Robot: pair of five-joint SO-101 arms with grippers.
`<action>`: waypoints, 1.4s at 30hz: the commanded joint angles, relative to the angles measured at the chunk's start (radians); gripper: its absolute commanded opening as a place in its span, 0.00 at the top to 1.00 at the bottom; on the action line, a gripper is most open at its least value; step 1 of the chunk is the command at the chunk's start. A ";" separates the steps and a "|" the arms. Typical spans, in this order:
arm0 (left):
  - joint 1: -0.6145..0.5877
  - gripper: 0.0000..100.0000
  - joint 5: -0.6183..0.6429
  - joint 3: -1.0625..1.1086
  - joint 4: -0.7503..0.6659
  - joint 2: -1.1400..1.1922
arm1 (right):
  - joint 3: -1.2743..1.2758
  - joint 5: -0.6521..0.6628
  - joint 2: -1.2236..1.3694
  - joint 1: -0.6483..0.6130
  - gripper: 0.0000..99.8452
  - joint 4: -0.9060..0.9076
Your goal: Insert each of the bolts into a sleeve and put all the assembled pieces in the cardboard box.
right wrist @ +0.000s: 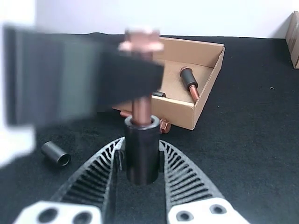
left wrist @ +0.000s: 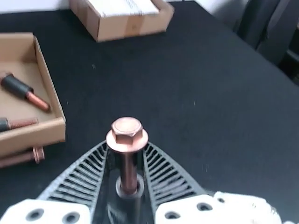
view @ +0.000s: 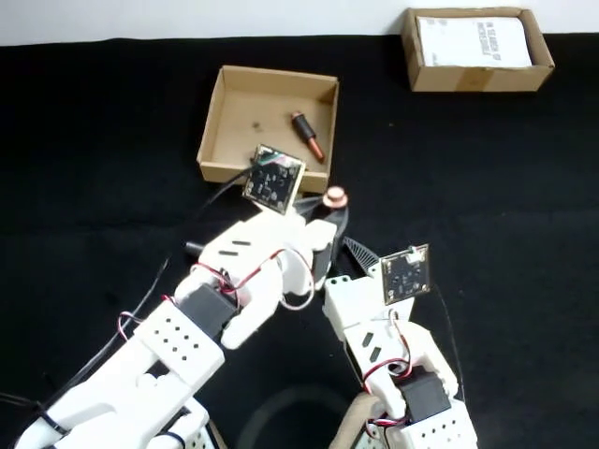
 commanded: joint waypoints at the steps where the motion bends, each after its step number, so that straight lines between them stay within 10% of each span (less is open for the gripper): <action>1: 0.007 0.99 -0.003 0.001 0.078 -0.047 | 0.125 -0.002 -0.012 -0.002 0.99 0.001; 9: 0.001 0.76 -0.005 -0.033 0.387 -0.127 | 0.111 -0.003 -0.012 0.101 0.99 -0.001; 23: -0.005 0.99 -0.244 -0.131 0.601 -0.328 | -0.311 0.017 0.308 0.124 0.99 0.001; 42: -0.697 0.99 -0.239 0.367 0.566 -0.977 | -1.429 0.560 1.613 0.099 0.99 -0.001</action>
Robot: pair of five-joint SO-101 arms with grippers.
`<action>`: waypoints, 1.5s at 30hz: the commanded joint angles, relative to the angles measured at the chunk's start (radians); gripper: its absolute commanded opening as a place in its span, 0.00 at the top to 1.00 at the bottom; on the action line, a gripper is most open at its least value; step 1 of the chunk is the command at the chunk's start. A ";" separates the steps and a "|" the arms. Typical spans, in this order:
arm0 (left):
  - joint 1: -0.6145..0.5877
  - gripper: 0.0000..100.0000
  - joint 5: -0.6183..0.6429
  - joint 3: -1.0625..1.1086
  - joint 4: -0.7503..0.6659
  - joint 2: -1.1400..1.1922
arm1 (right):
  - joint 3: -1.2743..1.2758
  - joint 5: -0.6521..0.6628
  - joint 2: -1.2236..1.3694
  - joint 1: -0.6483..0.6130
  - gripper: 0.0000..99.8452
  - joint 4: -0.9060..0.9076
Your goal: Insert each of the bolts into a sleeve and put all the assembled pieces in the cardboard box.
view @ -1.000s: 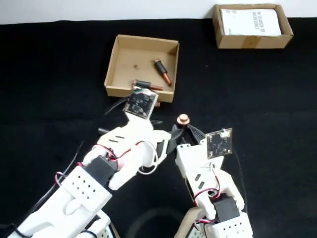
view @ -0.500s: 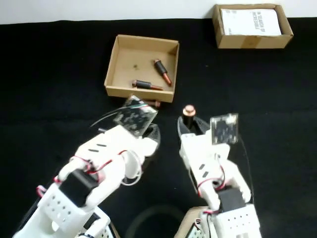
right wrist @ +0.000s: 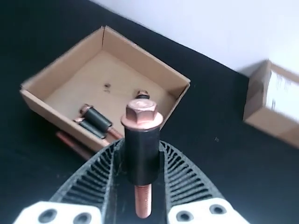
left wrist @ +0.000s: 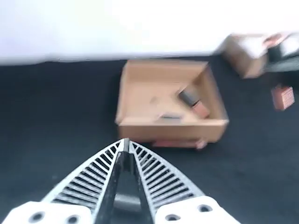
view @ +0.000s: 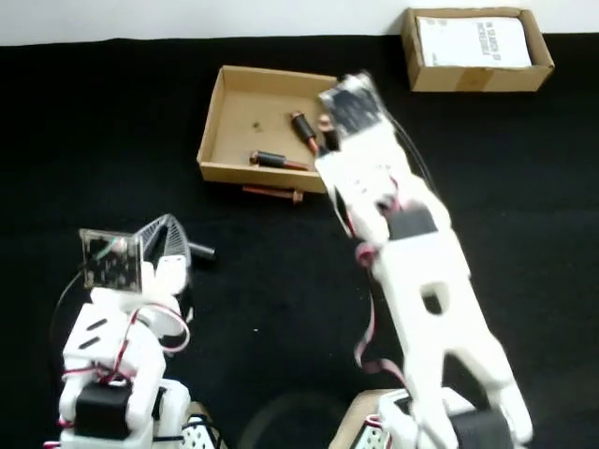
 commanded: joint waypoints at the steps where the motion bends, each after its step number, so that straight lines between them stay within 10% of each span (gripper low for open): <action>1: -0.108 0.99 -0.002 0.062 -0.046 -0.005 | -0.242 0.140 0.196 -0.019 0.99 -0.004; 7: -0.193 0.99 0.000 0.381 -0.261 -0.013 | -0.509 0.419 0.547 -0.059 0.99 -0.007; 16: -0.196 0.99 -0.005 0.371 -0.169 -0.018 | -0.769 0.806 0.909 -0.065 0.99 -0.005; 25: -0.193 0.99 -0.006 0.371 -0.170 -0.013 | -0.905 0.870 1.073 -0.101 0.99 -0.002; 32: -0.173 0.99 -0.008 0.371 -0.166 -0.013 | -0.992 0.654 1.055 -0.125 0.82 0.209; 45: -0.173 0.99 -0.008 0.371 -0.166 -0.012 | -1.432 0.092 0.895 -0.142 0.82 0.797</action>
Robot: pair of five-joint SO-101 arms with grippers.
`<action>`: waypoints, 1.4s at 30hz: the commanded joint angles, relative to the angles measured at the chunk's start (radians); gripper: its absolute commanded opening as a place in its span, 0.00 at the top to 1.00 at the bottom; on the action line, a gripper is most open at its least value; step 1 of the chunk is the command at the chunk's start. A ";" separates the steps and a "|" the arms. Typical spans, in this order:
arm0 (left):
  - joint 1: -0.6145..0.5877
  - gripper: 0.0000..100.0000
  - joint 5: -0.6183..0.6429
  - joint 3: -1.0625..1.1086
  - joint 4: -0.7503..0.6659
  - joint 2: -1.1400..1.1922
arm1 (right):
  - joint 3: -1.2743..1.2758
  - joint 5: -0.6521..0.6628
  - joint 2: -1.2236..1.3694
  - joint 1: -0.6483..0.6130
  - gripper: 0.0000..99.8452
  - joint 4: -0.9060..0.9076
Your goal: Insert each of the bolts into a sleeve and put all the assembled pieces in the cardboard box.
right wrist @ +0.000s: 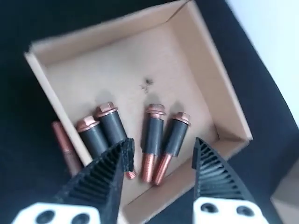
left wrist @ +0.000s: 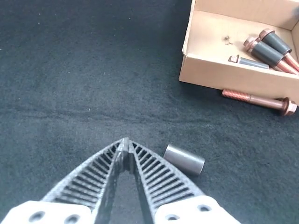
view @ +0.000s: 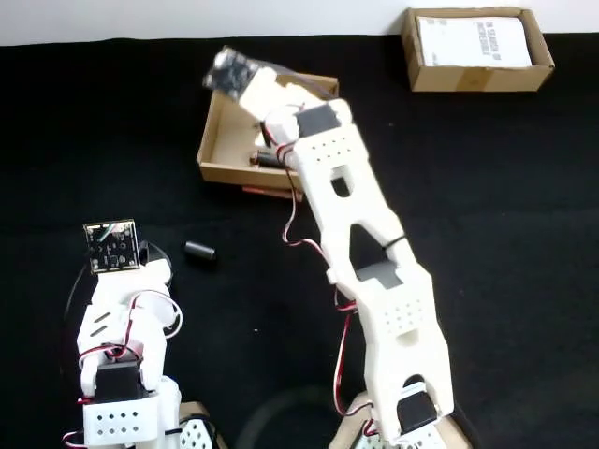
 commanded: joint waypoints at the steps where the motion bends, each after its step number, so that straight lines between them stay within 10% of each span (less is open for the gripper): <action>1: 0.016 0.99 -0.009 0.016 0.002 -0.002 | -0.145 -0.233 -0.120 -0.007 0.82 0.232; 6: 0.016 0.99 -0.009 0.016 0.002 -0.002 | -0.202 -0.456 -0.159 -0.048 0.82 0.570; 19: -0.128 0.99 -0.011 0.016 0.051 -0.008 | 0.544 -0.712 -0.552 -0.367 0.82 0.489; 28: -0.661 0.99 -0.008 0.016 0.054 -0.007 | 0.852 -0.384 -0.578 -0.300 0.82 -0.019; 42: -0.704 0.99 -0.008 0.016 0.075 -0.008 | 0.780 -0.250 -0.272 -0.369 0.82 -0.288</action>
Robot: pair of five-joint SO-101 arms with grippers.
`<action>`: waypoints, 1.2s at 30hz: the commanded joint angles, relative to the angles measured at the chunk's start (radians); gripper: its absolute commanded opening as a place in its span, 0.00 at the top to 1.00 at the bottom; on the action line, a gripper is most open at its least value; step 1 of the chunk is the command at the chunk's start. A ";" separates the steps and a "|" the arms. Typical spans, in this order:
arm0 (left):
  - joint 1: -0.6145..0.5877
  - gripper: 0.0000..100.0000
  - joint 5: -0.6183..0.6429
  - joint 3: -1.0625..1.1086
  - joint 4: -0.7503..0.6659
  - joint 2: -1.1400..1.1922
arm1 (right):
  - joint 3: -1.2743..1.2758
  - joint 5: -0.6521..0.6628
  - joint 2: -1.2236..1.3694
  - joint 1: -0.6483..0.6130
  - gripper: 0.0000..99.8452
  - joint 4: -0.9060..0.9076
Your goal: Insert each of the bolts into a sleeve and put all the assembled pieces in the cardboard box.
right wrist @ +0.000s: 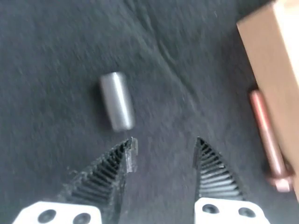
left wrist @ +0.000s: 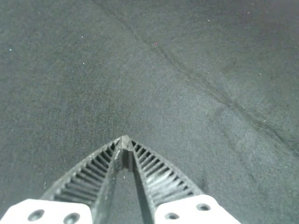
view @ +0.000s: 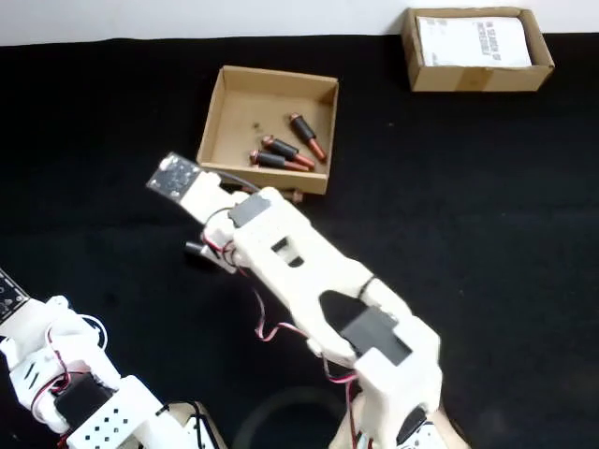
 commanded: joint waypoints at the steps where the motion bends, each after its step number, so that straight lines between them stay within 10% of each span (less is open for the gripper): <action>1: -0.012 0.99 -0.003 0.016 0.005 -0.008 | -0.133 0.009 0.056 -0.038 0.82 -0.008; 36: 0.045 0.99 -0.003 0.016 0.009 -0.007 | -1.178 0.002 0.684 -0.018 0.99 0.547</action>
